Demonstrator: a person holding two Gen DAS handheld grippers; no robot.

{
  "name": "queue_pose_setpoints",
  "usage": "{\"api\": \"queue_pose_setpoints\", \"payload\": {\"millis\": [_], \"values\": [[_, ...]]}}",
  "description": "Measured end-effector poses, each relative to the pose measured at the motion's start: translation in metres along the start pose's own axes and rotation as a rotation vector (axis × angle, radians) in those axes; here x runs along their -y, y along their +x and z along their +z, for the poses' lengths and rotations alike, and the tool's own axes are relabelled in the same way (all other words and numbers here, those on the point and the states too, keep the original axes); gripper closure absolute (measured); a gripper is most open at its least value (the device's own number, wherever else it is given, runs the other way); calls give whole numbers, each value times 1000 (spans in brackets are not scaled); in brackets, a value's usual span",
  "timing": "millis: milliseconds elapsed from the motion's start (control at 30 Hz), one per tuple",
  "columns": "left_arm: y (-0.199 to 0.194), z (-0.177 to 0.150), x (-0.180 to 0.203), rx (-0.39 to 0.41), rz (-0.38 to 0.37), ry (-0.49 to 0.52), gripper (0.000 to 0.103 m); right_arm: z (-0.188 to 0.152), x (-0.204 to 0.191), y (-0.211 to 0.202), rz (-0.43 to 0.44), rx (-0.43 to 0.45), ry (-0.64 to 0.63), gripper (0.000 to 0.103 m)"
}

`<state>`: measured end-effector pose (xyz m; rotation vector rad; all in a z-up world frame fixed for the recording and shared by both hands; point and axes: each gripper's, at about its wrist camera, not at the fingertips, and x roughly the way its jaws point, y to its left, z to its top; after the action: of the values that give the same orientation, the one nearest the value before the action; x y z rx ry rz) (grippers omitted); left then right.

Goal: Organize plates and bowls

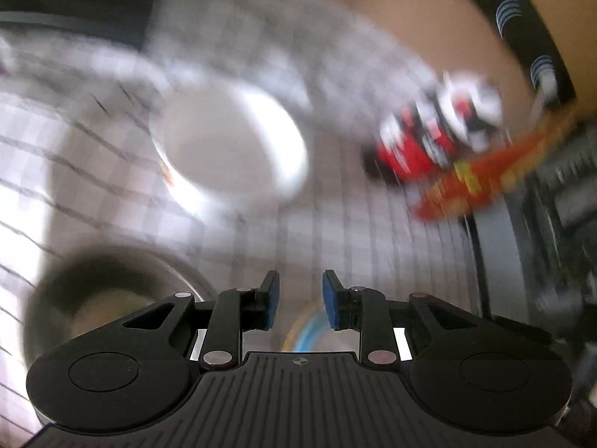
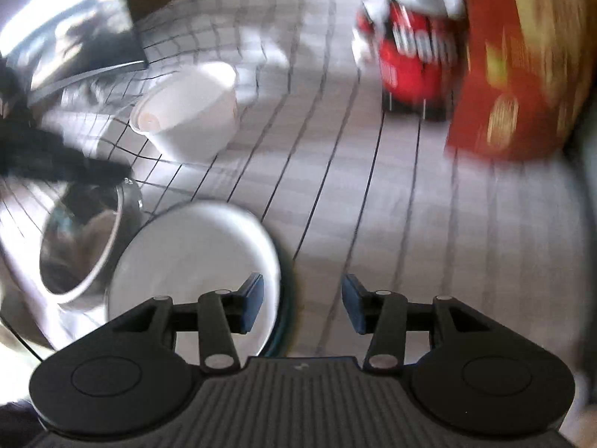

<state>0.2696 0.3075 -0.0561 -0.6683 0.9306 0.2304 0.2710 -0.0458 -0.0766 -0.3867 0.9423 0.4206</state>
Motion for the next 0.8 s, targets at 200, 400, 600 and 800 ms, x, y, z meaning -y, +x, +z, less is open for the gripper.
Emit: {"api": "queue_pose_setpoints", "payload": {"millis": [200,400,600,800], "values": [[5,39,-52,173,142,-181,74,65,-39,-5,-74,103,-281,33],[41,58,-82,173,194,-276,74,131,-47,48,146,-32,-219,33],[68,64,-88,175,161,-292,74,178,-27,109,259,-81,53,40],[75,58,-64,127,101,-222,78,177,-27,149,276,-152,140,73]]}}
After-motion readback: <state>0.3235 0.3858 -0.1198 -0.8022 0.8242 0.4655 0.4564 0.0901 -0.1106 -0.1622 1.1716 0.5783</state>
